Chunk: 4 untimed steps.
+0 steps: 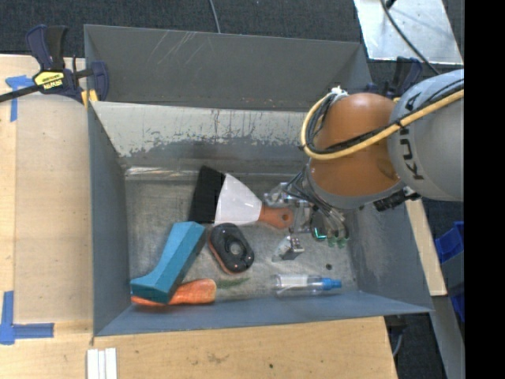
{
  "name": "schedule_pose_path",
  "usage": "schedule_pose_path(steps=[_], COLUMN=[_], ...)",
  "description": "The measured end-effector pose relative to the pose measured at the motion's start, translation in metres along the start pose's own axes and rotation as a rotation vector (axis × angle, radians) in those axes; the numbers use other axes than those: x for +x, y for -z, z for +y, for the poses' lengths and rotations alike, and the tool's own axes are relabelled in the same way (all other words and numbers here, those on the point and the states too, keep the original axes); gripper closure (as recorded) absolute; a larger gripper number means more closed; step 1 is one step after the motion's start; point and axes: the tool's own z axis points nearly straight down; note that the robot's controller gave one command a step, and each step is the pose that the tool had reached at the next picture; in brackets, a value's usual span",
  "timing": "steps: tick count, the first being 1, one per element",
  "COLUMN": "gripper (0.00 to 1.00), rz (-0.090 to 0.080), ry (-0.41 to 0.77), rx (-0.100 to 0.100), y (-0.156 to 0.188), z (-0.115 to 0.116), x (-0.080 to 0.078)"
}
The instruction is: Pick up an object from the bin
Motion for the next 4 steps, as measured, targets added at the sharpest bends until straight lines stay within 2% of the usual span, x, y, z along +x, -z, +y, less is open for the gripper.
schedule_pose_path(steps=[1,2,3,4], gripper=[0.0,0.0,1.0,1.0], rz=[-0.008,-0.007,0.0,0.0], ry=[0.0,0.052,0.102,0.102], rx=[0.0,0.0,-0.004,-0.004], y=[0.004,0.021,-0.06,-0.06], z=[0.0,-0.001,-0.014,-0.014], x=[-0.002,-0.012,-0.076,-0.076])
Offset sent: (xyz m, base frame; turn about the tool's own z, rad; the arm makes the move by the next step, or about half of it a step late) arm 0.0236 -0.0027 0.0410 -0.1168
